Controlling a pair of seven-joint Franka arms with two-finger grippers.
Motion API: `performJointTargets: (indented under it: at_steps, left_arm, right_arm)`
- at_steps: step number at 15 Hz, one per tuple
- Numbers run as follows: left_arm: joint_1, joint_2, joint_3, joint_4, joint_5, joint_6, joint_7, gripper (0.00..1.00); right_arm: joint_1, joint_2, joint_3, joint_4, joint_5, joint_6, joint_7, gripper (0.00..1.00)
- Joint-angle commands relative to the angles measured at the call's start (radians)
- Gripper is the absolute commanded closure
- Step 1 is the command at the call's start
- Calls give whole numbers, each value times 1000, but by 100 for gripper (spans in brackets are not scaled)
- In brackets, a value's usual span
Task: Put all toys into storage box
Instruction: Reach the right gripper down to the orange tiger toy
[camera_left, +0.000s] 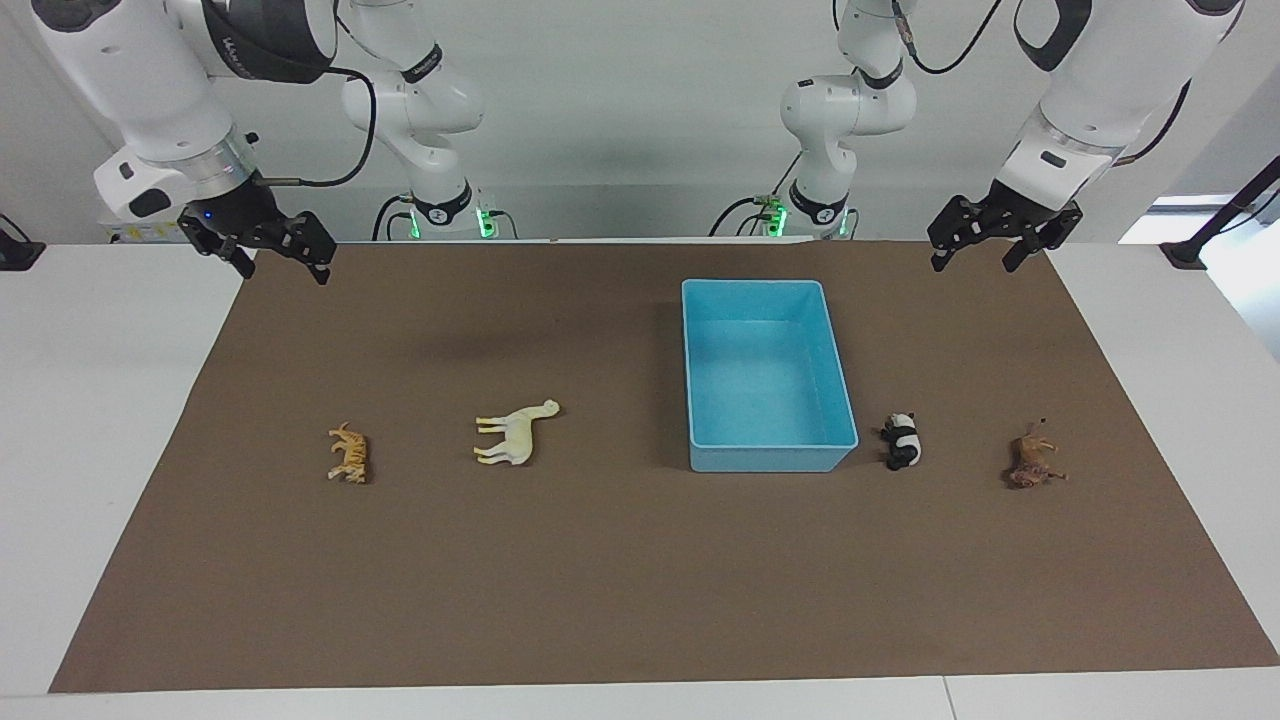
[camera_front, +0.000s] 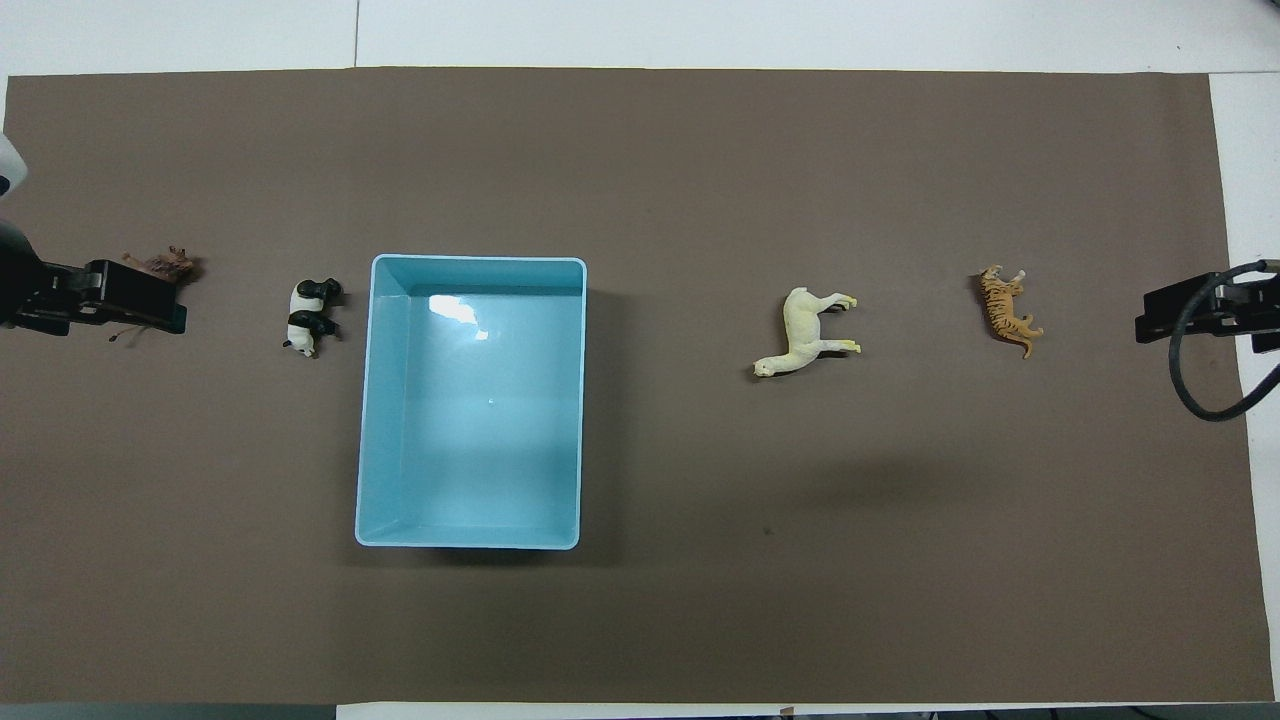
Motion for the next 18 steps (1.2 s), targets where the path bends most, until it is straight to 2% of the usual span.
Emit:
performJointTargets:
  at_steps: [1, 12, 16, 18]
  left_arm:
    - [3, -28, 3, -31, -2, 11, 8, 0]
    - [3, -28, 1, -31, -2, 11, 8, 0]
    - [3, -28, 1, -31, -2, 11, 8, 0]
    - [3, -28, 1, -31, -2, 11, 8, 0]
  right_arm:
    - [-14, -23, 11, -19, -4, -7, -21, 0]
    - [-42, -26, 7, -42, 5, -18, -48, 0]
    - [-47, -22, 7, -160, 5, 149, -61, 0]
    - [-48, 9, 7, -171, 4, 183, -61, 0]
